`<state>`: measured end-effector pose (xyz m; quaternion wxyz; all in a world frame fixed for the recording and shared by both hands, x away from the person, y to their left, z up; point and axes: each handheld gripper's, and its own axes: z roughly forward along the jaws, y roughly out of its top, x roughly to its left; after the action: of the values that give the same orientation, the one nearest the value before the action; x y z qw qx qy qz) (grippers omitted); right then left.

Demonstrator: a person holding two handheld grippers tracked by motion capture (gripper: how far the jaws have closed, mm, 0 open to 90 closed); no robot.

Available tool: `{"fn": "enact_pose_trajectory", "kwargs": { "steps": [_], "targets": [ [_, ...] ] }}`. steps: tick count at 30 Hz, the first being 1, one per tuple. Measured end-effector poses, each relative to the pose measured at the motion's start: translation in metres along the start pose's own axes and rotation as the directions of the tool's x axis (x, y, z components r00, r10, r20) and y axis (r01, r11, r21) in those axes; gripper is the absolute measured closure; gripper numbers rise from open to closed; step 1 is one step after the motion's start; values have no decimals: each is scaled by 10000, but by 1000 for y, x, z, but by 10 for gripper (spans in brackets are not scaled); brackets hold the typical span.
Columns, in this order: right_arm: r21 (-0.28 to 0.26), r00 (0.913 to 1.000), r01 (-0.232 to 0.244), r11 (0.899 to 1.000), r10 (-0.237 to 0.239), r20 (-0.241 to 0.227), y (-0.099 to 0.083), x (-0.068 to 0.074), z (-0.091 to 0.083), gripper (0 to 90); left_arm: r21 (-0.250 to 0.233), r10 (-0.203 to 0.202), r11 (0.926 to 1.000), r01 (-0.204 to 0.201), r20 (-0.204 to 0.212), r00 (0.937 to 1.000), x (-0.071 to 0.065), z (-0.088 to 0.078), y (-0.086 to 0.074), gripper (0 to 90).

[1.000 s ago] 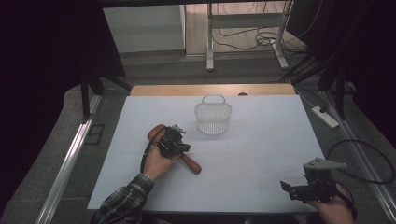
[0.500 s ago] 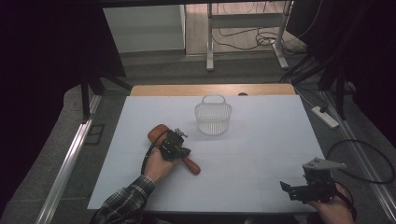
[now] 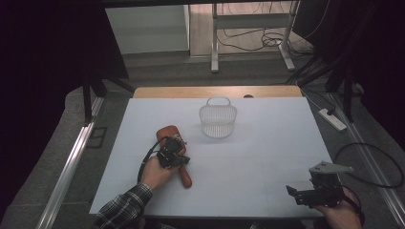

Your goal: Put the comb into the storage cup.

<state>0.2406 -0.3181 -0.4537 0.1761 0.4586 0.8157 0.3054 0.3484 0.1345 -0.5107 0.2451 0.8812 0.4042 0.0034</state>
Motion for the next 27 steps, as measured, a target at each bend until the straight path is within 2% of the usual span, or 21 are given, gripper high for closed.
{"fn": "enact_pose_trajectory", "kwargs": {
  "steps": [4,9,17,27],
  "targets": [
    [3,10000,-11,10000,11,4,0,0,0,6,352,88,9993,-81,-197,9998,0,-1,-5,890],
    [18,10000,-3,10000,3,12,0,0,0,7,531,-63,9986,75,-222,9997,3,-4,-14,890],
    [67,10000,1,10000,-2,28,0,0,1,7,506,-412,9978,421,-188,9990,12,-12,-29,889],
    [88,10000,31,10000,-31,35,0,0,1,8,382,-744,9964,758,-365,9966,22,-22,-42,889]
  ]
}}
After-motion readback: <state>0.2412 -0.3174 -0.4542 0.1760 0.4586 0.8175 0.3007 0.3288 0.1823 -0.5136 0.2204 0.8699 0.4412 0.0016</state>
